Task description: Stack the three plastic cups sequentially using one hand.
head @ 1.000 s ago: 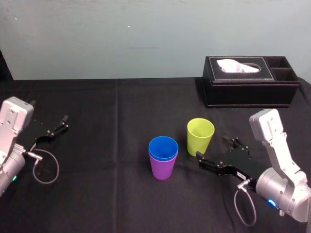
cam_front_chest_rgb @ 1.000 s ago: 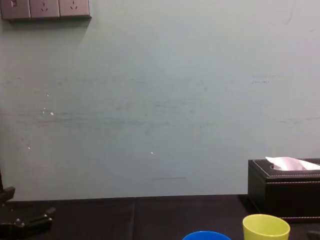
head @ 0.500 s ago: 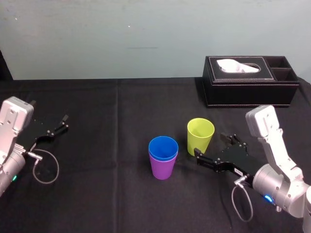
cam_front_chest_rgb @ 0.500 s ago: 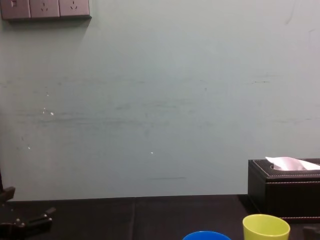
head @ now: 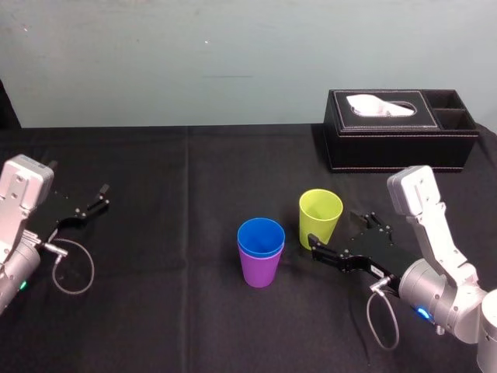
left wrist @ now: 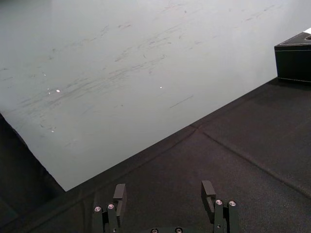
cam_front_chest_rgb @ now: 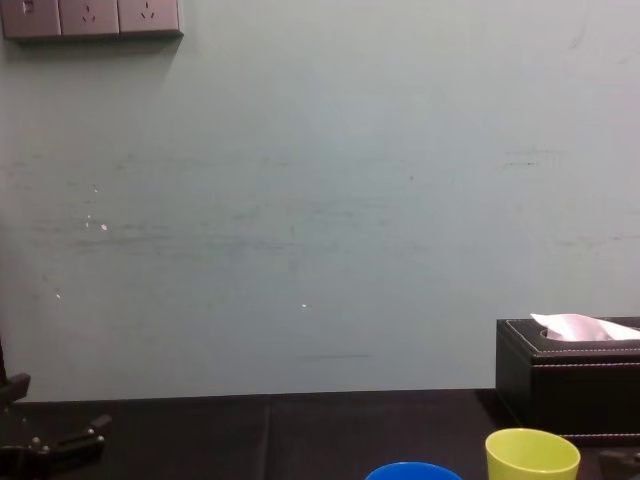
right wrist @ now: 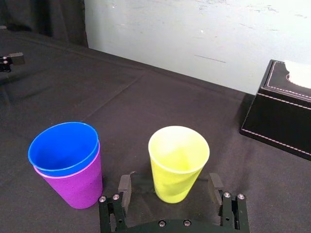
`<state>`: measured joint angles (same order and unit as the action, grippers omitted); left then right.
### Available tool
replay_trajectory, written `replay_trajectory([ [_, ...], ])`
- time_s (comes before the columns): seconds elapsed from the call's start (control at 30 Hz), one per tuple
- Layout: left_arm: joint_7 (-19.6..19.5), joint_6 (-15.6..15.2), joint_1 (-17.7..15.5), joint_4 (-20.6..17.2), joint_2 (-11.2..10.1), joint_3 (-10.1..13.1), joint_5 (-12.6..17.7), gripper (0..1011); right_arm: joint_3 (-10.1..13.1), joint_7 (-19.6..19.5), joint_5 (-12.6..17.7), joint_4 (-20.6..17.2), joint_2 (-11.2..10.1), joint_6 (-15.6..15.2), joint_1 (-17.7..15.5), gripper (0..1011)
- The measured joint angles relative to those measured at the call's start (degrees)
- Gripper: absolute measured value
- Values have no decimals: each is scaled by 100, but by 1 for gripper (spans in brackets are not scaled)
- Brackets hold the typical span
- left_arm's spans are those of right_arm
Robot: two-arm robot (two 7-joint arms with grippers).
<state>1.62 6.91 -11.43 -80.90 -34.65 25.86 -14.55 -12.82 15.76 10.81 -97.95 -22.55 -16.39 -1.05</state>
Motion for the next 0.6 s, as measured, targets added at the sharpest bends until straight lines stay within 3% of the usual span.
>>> replay_trajectory([
  [0.6,0,-1,0,0,0,0,0,1010,-53,31,-37,285,149,-59,261,1000],
])
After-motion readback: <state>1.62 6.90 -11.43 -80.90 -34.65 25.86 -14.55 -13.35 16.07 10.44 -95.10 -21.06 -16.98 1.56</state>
